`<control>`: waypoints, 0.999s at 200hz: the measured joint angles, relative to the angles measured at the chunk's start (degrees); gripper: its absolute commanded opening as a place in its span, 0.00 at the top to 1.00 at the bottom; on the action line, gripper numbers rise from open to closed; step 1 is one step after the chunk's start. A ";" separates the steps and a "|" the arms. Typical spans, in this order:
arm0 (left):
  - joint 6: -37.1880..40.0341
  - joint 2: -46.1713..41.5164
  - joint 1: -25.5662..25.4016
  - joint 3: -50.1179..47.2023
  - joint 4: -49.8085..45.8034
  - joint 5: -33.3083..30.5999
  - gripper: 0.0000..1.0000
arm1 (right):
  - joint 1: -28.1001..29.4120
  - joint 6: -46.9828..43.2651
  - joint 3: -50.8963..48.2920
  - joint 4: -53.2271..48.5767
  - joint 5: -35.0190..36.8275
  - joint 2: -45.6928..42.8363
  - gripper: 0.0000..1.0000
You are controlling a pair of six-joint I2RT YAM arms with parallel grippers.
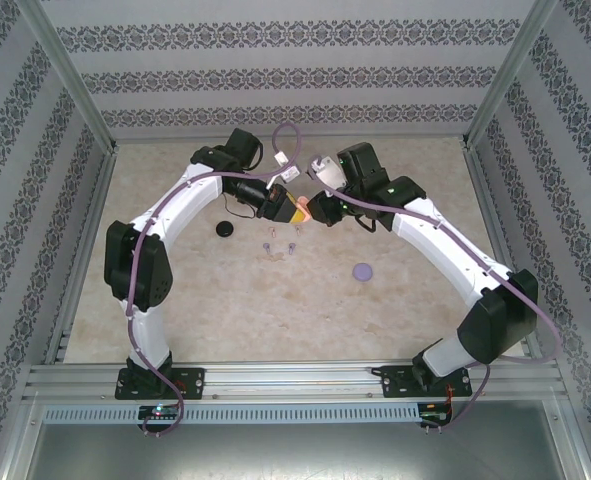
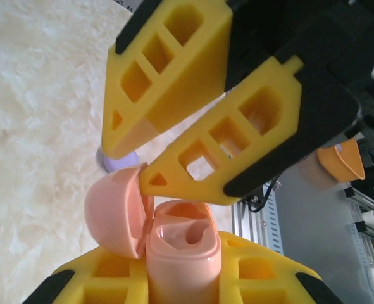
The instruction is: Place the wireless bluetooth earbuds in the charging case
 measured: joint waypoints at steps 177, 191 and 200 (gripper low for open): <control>-29.83 -36.68 8.63 -42.93 53.81 -24.11 1.00 | 1.01 26.29 -14.80 9.53 -0.63 -7.56 0.41; -31.45 -39.63 8.63 -45.11 57.81 -27.80 1.00 | 3.39 28.28 -13.88 9.44 1.22 -2.47 0.42; -32.44 -41.29 8.63 -46.16 60.06 -29.86 1.00 | 4.90 29.42 -12.44 8.92 2.38 1.16 0.43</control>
